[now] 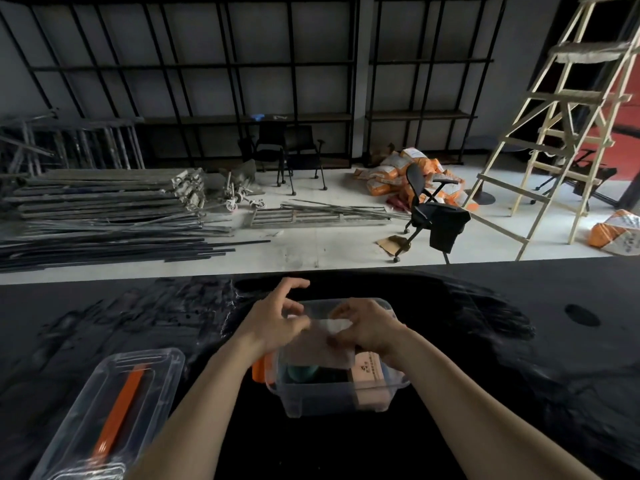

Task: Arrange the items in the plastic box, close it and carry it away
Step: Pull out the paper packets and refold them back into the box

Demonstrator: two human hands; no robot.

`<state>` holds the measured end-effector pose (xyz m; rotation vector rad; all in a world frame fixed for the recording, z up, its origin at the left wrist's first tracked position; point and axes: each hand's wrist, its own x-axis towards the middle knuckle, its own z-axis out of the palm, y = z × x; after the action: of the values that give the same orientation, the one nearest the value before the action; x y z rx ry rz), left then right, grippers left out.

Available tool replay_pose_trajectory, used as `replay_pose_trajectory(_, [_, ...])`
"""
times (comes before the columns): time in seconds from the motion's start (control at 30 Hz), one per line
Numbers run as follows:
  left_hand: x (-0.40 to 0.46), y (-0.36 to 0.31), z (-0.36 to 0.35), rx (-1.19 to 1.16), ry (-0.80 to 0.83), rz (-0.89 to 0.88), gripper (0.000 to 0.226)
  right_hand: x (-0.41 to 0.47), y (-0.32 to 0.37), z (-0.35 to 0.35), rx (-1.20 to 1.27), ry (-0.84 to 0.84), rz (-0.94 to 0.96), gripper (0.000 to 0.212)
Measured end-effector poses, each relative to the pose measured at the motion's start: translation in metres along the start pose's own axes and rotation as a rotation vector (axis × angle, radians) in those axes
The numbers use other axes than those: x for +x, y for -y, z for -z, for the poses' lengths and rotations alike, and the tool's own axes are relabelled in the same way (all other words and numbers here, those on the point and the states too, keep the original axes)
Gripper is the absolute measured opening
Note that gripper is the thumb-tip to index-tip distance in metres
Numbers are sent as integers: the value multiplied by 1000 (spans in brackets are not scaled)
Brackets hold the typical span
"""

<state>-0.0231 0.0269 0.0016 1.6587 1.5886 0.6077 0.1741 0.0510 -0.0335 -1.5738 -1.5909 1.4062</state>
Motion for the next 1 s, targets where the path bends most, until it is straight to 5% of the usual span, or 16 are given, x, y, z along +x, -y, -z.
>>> replay_pose_trajectory(0.13, [-1, -1, 0, 413, 106, -45, 44, -3, 1, -9, -143, 123, -14, 37])
replay_pose_trajectory(0.37, [-5, 0, -21, 903, 19, -280, 25, 3, -5, -19, -489, 169, -47, 20])
replay_pose_trajectory(0.57, [-4, 7, -36, 1198, 121, -253, 35, 5, -15, -25, -693, 135, 0, 43])
replay_pose_trajectory(0.77, [-8, -1, -34, 1058, 107, -233, 24, 16, -24, -28, -762, 159, 23, 40])
replay_pose_trajectory(1.0, [-24, -20, -39, 770, 346, 9, 43, 19, -26, -31, -856, 246, -20, 46])
